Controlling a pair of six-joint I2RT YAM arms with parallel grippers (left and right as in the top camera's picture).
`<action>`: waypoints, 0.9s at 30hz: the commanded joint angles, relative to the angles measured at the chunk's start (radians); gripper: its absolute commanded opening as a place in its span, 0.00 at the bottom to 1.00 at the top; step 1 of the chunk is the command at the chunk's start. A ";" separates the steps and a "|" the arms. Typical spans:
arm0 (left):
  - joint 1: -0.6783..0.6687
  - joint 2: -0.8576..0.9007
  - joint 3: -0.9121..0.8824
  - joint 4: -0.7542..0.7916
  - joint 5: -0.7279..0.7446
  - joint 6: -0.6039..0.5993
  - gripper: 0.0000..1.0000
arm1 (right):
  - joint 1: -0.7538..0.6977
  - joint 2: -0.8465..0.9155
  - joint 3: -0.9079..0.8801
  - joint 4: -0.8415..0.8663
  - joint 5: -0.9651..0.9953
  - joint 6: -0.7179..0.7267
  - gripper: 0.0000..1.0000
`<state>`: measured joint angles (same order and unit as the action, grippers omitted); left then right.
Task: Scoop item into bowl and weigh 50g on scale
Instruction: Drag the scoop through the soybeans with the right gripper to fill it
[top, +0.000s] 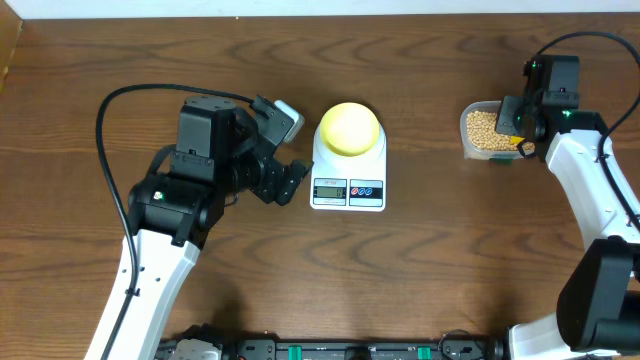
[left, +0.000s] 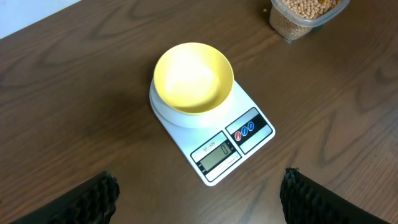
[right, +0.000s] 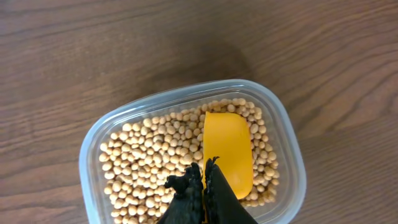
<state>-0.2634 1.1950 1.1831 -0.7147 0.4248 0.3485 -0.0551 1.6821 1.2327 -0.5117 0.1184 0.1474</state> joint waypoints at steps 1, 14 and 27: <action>0.004 0.001 -0.016 -0.003 0.020 0.006 0.85 | -0.004 0.005 -0.012 0.000 -0.051 -0.006 0.01; 0.004 0.001 -0.016 -0.003 0.020 0.006 0.85 | -0.004 0.005 -0.012 -0.001 -0.098 -0.006 0.01; 0.004 0.001 -0.016 -0.003 0.020 0.006 0.85 | -0.023 0.005 -0.013 0.000 -0.193 -0.007 0.01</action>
<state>-0.2634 1.1950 1.1831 -0.7147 0.4248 0.3485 -0.0616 1.6821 1.2282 -0.5121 -0.0097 0.1474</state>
